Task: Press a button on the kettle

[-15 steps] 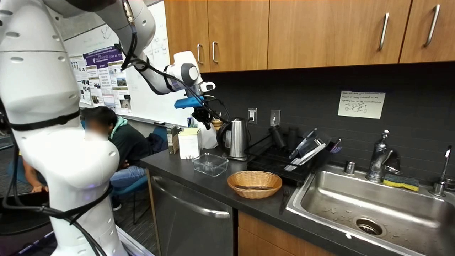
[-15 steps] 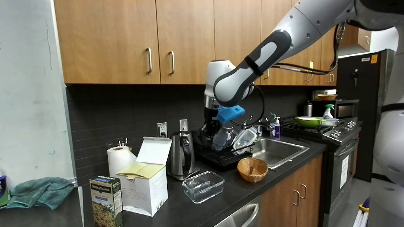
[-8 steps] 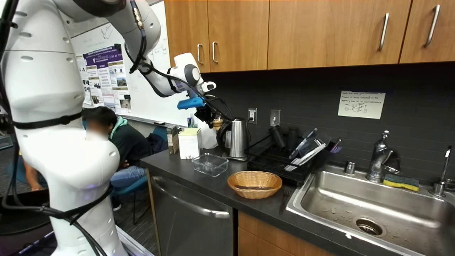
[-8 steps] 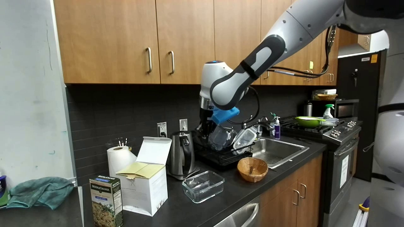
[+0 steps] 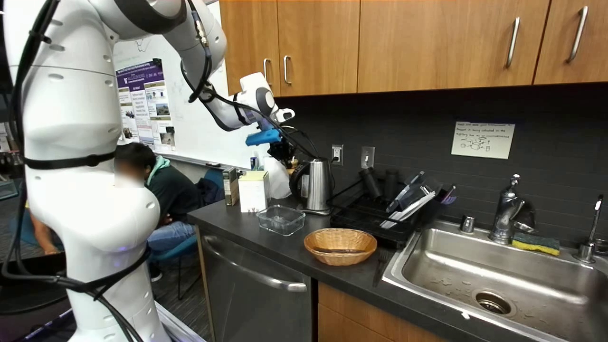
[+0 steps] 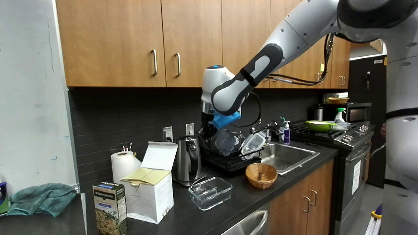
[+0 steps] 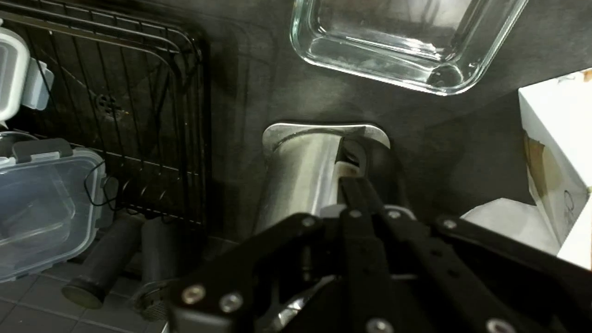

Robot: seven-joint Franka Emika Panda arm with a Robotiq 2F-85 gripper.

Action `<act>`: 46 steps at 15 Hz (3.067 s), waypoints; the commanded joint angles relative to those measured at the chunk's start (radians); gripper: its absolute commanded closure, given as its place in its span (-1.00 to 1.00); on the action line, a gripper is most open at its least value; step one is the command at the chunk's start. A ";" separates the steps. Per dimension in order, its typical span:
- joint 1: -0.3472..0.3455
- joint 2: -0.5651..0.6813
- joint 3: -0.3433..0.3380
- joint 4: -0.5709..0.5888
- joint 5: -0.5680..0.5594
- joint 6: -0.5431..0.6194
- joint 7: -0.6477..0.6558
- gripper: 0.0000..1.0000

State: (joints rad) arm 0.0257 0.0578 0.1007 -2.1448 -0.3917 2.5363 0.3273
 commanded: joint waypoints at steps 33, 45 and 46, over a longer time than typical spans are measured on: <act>0.140 0.258 -0.109 0.268 -0.013 -0.033 -0.080 1.00; 0.147 0.233 -0.091 0.251 0.007 -0.056 -0.099 1.00; 0.148 0.228 -0.087 0.246 0.011 -0.059 -0.102 1.00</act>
State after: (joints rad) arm 0.1586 0.3087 0.0096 -1.8925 -0.3909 2.5089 0.2472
